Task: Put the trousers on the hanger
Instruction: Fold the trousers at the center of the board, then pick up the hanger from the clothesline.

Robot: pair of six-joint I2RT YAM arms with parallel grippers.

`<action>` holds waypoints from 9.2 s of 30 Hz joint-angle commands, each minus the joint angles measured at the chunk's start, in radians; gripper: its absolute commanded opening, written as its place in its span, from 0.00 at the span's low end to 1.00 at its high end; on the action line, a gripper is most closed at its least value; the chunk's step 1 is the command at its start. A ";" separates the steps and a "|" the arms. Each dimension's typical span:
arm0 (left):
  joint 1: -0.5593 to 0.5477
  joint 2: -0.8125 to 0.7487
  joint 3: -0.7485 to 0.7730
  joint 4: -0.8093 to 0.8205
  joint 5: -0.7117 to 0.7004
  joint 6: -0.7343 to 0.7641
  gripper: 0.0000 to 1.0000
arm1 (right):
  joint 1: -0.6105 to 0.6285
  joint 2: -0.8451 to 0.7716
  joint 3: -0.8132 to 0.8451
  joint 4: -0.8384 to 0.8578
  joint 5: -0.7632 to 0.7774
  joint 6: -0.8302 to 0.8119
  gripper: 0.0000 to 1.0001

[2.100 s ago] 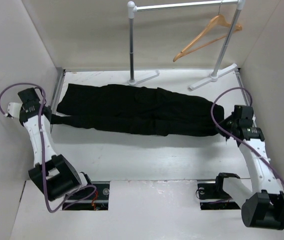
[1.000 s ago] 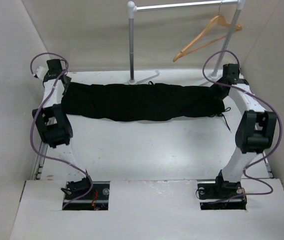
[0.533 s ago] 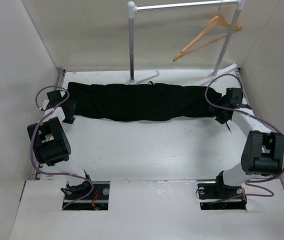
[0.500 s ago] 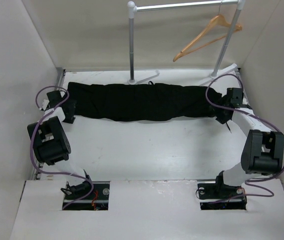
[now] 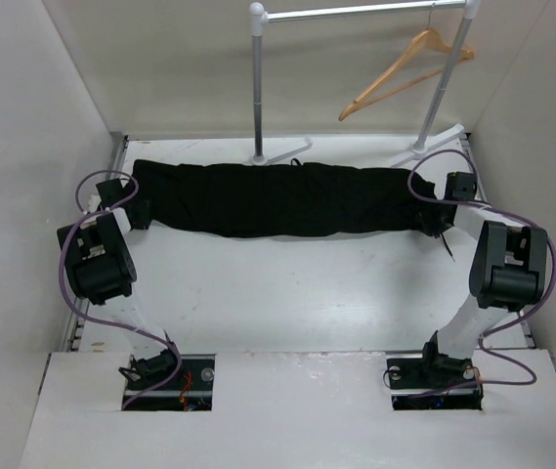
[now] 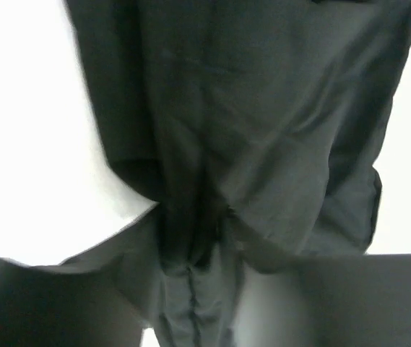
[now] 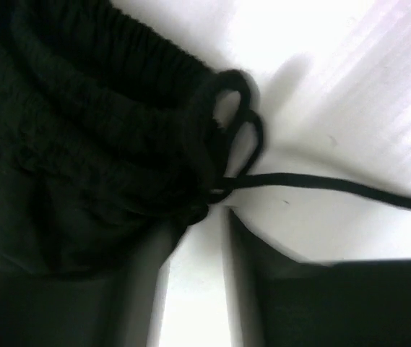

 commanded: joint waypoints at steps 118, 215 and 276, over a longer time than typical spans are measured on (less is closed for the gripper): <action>-0.265 -1.088 -0.177 -0.794 -0.465 0.083 0.55 | 1.291 0.287 0.960 -0.284 0.230 -0.018 0.79; -0.960 -0.476 -0.057 -0.266 -0.138 0.022 0.32 | 0.670 -0.497 -0.391 0.309 -0.273 0.076 0.56; -0.759 -0.624 -0.131 -0.482 -0.198 0.269 0.48 | 0.323 0.185 1.045 0.115 -0.385 -0.131 0.26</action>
